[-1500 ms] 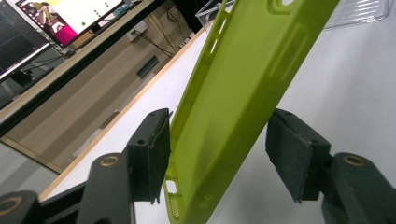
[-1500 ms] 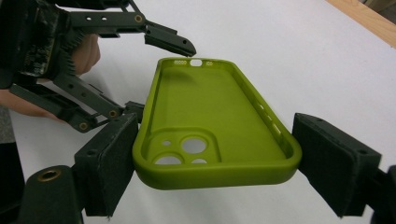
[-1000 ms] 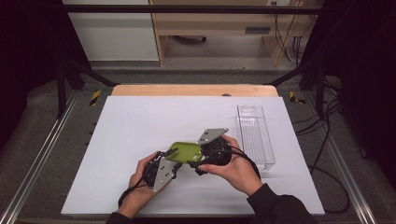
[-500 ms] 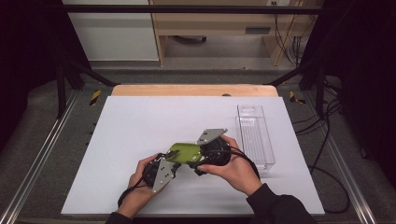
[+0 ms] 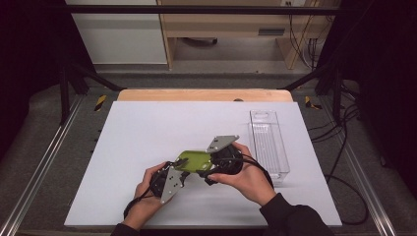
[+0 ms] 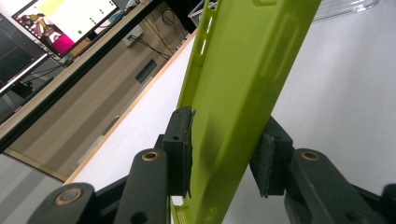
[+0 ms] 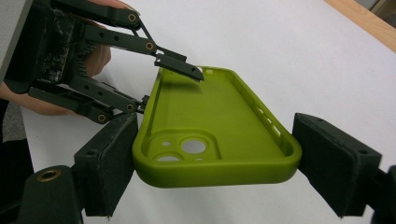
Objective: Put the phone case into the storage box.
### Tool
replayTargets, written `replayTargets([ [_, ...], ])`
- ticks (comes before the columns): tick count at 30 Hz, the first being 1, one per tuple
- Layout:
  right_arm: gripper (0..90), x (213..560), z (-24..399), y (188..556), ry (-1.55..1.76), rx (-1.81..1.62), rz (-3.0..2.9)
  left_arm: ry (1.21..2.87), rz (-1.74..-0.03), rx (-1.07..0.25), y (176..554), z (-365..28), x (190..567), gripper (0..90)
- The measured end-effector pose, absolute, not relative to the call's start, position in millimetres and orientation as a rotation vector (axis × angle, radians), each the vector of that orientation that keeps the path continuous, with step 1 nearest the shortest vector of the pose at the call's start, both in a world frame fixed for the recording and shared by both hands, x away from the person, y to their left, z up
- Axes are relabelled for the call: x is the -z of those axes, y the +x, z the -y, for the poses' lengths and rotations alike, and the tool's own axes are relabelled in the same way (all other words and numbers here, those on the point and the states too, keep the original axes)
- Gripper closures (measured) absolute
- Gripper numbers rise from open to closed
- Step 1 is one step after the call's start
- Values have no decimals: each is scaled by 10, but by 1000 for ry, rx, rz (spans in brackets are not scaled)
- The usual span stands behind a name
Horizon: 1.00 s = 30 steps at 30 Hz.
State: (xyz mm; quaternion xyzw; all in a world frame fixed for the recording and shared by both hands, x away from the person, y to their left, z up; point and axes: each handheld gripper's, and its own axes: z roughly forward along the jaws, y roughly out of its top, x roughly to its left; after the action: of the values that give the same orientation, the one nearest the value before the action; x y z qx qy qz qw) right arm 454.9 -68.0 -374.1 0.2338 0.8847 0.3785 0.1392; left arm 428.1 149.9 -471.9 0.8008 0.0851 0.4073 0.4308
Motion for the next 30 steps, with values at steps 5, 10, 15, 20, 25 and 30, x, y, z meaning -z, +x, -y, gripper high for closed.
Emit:
replayTargets([
  [5,172,3735,678,4543,674,-1092,-2557,1999,-214,-1019,4283,-1503,4720,623],
  [10,172,3731,682,4542,671,-1095,-2558,2001,-220,-1026,4287,-1511,4722,624],
  [15,172,3732,686,4535,673,-1099,-2556,2008,-223,-1031,4288,-1509,4729,627],
  [20,172,3718,700,4523,672,-1101,-2555,2012,-222,-1040,4288,-1512,4733,640],
  [25,171,3716,705,4520,668,-1098,-2555,2022,-221,-1048,4284,-1503,4742,647],
  [30,170,3723,714,4510,672,-1099,-2553,2030,-215,-1058,4281,-1493,4751,664],
])
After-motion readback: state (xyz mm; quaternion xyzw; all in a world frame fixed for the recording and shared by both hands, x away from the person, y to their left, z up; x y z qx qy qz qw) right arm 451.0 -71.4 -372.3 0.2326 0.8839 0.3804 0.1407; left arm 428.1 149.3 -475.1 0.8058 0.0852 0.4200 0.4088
